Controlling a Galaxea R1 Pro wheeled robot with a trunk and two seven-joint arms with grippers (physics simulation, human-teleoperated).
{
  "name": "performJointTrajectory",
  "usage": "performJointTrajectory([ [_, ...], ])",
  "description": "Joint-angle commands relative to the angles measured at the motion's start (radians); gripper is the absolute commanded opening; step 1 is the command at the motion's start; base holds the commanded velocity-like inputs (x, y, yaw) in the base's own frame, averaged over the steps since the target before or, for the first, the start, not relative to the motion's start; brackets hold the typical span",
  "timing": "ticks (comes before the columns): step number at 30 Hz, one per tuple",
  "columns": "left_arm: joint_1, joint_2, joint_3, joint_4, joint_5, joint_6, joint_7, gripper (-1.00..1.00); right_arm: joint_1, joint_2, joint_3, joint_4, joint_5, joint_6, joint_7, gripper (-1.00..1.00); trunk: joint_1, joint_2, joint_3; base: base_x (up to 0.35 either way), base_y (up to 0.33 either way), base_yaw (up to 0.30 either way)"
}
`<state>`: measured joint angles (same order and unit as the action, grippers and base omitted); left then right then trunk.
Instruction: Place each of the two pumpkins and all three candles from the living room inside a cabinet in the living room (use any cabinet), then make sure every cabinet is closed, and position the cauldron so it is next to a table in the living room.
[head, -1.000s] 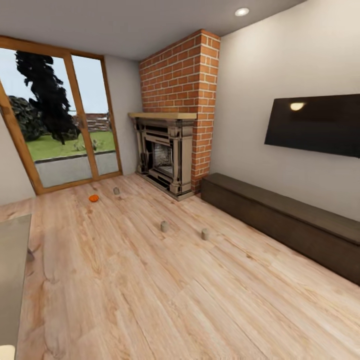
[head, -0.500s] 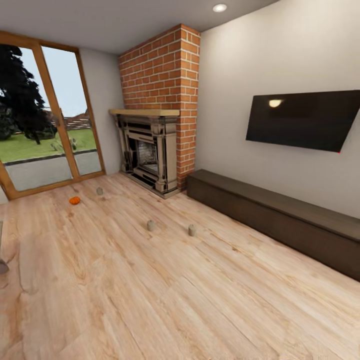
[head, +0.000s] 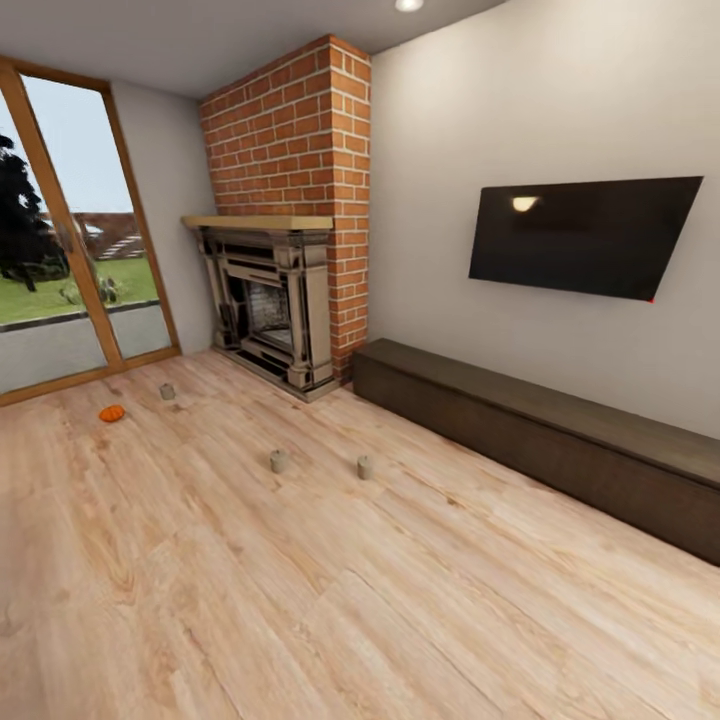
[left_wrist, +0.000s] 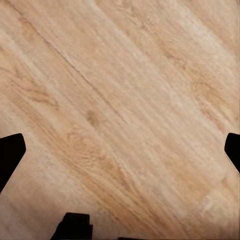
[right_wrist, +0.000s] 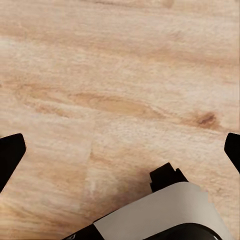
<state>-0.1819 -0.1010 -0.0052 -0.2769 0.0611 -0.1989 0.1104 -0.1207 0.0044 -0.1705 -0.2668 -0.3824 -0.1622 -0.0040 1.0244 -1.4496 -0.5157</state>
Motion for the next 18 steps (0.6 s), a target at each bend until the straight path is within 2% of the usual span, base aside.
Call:
performJointTrajectory([
  [1,-0.001,0.000,-0.001,0.001,0.006,-0.004,0.002,1.00,0.000,0.001,0.001,0.001,-0.009,-0.003,0.000,1.00,0.001,0.000,-0.001,0.337,0.000,-0.035],
  [6,-0.001,0.000,-0.001,0.001,0.007,-0.004,0.002,1.00,0.000,0.000,0.001,0.001,-0.009,-0.003,0.006,1.00,0.001,0.000,-0.005,0.337,0.000,-0.134],
  [18,-0.001,0.000,-0.001,0.001,0.006,-0.004,0.002,1.00,0.000,0.000,0.001,0.002,-0.009,-0.003,0.007,1.00,0.001,0.000,-0.013,0.324,-0.097,-0.251],
])
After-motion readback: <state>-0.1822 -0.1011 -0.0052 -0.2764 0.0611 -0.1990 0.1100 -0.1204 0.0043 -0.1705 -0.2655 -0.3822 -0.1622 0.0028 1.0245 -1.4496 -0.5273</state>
